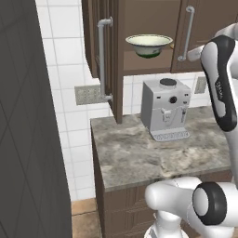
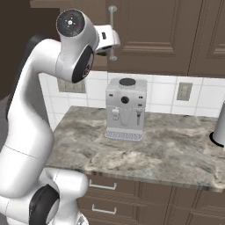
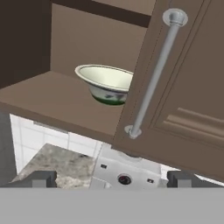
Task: Move the bowls from the cabinet to the plates on the dining table.
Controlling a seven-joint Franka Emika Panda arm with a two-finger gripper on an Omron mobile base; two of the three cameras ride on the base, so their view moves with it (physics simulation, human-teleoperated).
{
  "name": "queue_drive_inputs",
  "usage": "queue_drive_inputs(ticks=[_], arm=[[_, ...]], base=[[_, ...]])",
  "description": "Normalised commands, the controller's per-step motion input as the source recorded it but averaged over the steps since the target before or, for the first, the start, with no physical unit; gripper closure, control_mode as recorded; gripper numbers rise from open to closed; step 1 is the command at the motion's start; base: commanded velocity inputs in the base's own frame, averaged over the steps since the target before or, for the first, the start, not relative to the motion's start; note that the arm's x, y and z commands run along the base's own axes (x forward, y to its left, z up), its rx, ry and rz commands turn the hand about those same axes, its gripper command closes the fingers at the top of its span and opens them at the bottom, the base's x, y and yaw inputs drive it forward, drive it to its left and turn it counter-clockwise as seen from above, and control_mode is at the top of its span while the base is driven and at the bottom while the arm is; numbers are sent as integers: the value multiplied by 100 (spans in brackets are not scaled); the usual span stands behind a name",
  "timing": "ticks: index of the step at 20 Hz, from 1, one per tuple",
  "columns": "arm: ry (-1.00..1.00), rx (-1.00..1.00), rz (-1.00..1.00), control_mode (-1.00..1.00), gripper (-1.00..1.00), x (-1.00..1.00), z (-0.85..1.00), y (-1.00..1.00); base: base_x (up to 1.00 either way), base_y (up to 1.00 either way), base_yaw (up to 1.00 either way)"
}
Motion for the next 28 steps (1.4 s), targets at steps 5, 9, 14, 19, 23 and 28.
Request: queue_drive_inputs(ticks=[5, 9, 14, 19, 23, 28], arm=[[0, 0, -5, -100, -100, 41, 4, -24], [0, 0, -2, -100, -100, 43, 1, -13], [0, 0, -1, -100, -100, 43, 0, -6], [-2, 0, 0, -100, -100, 41, 0, -1], [-1, 0, 0, -100, -100, 42, 0, -3], [0, 0, 0, -100, -100, 44, 0, -3]], base=[[0, 0, 0], [0, 0, 0], [0, 0, 0], [0, 0, 0], [0, 0, 0], [0, 0, 0]])
